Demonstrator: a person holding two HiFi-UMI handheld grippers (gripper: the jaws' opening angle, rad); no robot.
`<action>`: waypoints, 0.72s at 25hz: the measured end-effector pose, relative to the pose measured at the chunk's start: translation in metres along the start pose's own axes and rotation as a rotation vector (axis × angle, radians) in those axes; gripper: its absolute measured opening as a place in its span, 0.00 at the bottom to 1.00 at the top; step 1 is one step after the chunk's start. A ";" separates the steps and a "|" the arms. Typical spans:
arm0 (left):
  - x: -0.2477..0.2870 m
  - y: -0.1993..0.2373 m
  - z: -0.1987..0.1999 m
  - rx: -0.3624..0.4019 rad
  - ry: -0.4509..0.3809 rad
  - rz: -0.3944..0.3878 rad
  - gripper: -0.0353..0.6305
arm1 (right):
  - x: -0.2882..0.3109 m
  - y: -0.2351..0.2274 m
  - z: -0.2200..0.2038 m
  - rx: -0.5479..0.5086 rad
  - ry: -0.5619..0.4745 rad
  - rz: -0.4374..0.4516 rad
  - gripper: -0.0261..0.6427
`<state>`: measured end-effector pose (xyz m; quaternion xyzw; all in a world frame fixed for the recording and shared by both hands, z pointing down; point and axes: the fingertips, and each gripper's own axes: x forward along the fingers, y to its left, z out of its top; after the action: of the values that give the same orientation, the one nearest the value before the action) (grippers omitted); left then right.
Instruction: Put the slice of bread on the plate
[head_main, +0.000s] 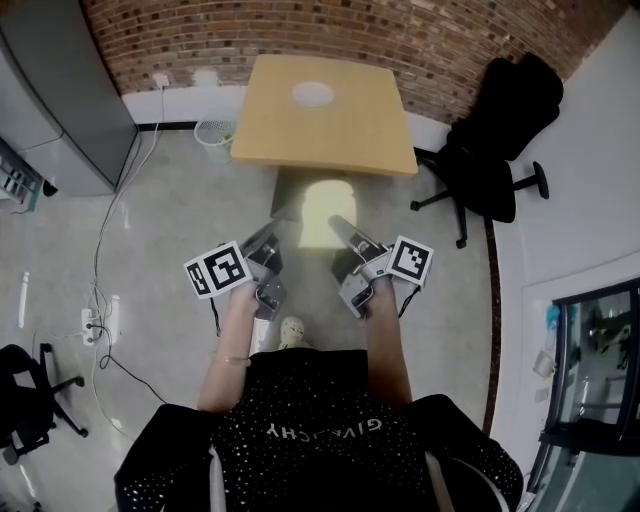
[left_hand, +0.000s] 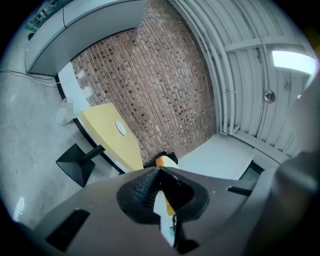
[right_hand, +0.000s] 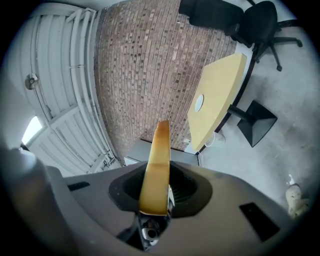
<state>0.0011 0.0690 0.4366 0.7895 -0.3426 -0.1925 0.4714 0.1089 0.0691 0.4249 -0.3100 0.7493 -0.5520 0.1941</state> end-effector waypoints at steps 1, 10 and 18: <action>0.008 0.002 0.002 -0.004 -0.002 0.002 0.07 | 0.003 -0.002 0.008 0.000 0.005 0.002 0.18; 0.032 0.003 -0.006 -0.001 0.019 -0.005 0.07 | -0.007 -0.017 0.021 0.015 -0.007 -0.014 0.18; 0.046 0.003 0.009 0.022 0.019 0.014 0.07 | 0.002 -0.023 0.043 0.054 -0.043 -0.011 0.18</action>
<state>0.0261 0.0298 0.4355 0.7939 -0.3458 -0.1781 0.4673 0.1401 0.0329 0.4330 -0.3204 0.7283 -0.5662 0.2152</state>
